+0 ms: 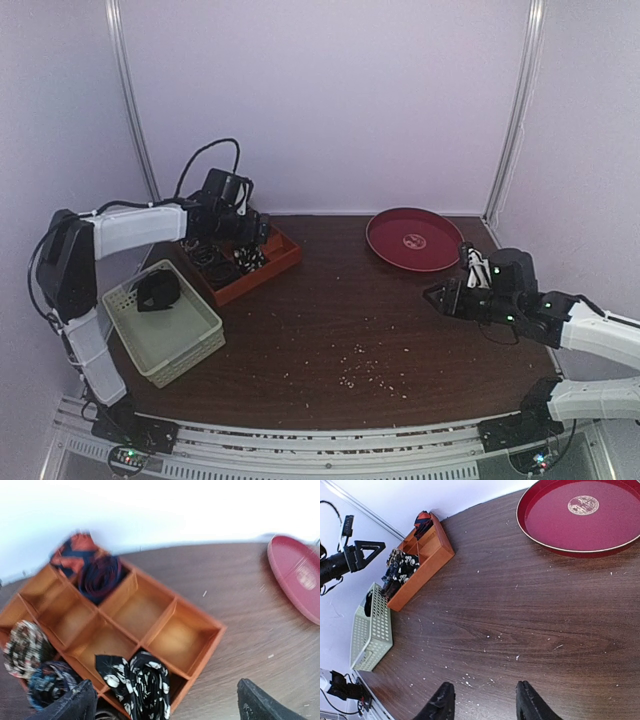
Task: Roll the ties
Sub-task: Reset both arms
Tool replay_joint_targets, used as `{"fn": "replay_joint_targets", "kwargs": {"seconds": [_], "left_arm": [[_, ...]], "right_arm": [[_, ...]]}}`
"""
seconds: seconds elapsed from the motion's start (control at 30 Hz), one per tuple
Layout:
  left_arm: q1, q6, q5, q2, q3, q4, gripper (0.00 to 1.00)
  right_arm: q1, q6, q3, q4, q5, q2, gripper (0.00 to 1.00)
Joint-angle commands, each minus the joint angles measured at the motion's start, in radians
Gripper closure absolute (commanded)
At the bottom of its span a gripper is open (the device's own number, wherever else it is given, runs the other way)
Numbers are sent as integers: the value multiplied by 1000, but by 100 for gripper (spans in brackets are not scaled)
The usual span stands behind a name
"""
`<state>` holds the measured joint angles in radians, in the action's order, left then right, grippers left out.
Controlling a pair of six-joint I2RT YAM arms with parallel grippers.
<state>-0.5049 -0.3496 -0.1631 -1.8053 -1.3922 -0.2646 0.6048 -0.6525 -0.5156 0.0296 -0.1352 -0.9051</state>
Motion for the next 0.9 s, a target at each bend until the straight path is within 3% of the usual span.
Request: {"fn": "replay_joint_targets", "kwargs": {"seconds": [0.0, 0.1, 0.17, 0.23, 0.27, 0.4, 0.67, 0.87], "left_arm": [[-4, -14, 28, 142, -17, -46, 2], [-3, -35, 88, 267, 58, -44, 2], [-3, -46, 131, 352, 133, -36, 2], [-4, -62, 167, 427, 186, -50, 2], [-4, -64, 190, 474, 213, -56, 2], [-6, -87, 309, 642, 366, -24, 2], [-40, -308, 460, 975, 814, 279, 2], [-66, -334, 488, 1023, 890, 318, 2]], "right_arm": [[6, 36, -81, 54, 45, 2, 52], [6, 48, -118, 86, 52, 9, 42], [4, 58, -134, 100, 59, 8, 29], [5, 68, -152, 127, 67, 1, 6], [4, 72, -159, 142, 73, 0, 1], [4, 67, -157, 170, 92, 28, 0], [4, 29, -126, 202, 168, 152, 0], [4, 6, -136, 184, 183, 180, 0]]}}
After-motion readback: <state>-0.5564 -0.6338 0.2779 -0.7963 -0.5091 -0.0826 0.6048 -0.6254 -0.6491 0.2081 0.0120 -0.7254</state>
